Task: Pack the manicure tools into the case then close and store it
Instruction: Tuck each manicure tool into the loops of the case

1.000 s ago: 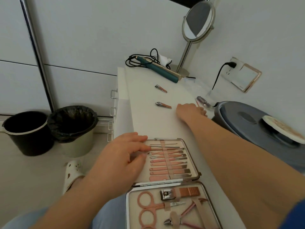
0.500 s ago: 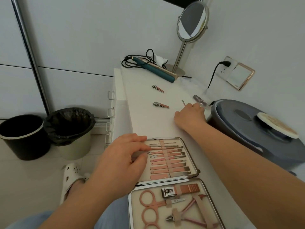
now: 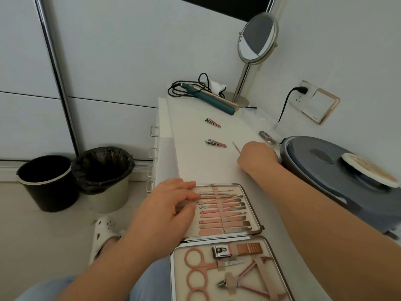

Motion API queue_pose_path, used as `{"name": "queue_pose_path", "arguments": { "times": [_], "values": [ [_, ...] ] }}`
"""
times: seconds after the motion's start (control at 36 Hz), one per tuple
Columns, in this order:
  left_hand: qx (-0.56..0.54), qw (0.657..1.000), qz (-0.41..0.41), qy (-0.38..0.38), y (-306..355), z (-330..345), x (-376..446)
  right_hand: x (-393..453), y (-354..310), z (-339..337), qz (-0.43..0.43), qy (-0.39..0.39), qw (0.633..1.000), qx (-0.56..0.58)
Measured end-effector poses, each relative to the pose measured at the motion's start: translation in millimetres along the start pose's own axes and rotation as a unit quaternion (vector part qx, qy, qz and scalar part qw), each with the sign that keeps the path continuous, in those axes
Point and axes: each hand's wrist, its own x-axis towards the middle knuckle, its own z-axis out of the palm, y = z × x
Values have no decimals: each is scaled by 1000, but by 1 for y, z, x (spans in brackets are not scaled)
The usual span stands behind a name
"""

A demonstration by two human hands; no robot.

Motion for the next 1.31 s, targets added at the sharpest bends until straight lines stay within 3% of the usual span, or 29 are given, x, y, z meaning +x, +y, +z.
{"name": "queue_pose_path", "arguments": {
  "times": [0.31,0.44,0.72,1.11,1.31],
  "values": [
    [15,1000,-6,-3,2,-1,-1,-32,3,5,-29,-17,999,-1],
    [23,1000,-17,-11,4,-3,0,-47,11,8,-24,2,998,63],
    [33,999,-9,-30,8,-6,1,-89,29,11,-124,20,962,244],
    [37,997,-4,-71,20,-3,-7,-120,58,6,-163,-29,968,190],
    [62,994,2,-88,23,0,-10,-133,75,15,-147,15,976,157]
  ]
}}
